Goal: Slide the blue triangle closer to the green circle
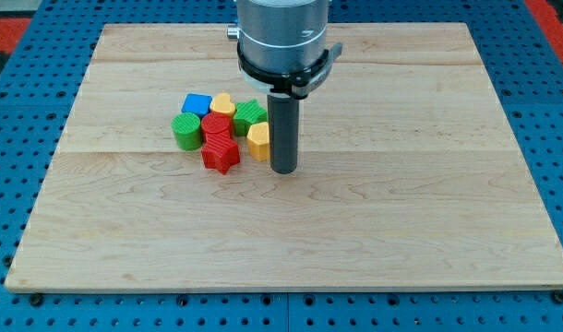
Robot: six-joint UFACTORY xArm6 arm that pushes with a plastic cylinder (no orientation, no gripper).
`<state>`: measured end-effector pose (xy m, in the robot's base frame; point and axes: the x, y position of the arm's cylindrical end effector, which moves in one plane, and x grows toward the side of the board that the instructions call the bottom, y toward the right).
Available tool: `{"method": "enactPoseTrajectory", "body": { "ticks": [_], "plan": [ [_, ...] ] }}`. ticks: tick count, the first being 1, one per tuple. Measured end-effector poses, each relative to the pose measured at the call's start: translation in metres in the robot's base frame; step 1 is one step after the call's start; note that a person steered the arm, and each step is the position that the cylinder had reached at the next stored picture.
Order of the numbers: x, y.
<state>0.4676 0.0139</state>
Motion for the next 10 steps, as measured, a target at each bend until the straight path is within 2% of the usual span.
{"method": "enactPoseTrajectory", "body": {
  "ticks": [1,2,3,4,6,7,8,9,10],
  "plan": [
    [-0.095,0.110],
    [-0.202,0.145],
    [-0.273,0.127],
    [-0.276,0.104],
    [-0.275,-0.035],
    [-0.268,-0.072],
    [-0.240,-0.120],
    [-0.259,-0.108],
    [-0.257,-0.134]
  ]
}}
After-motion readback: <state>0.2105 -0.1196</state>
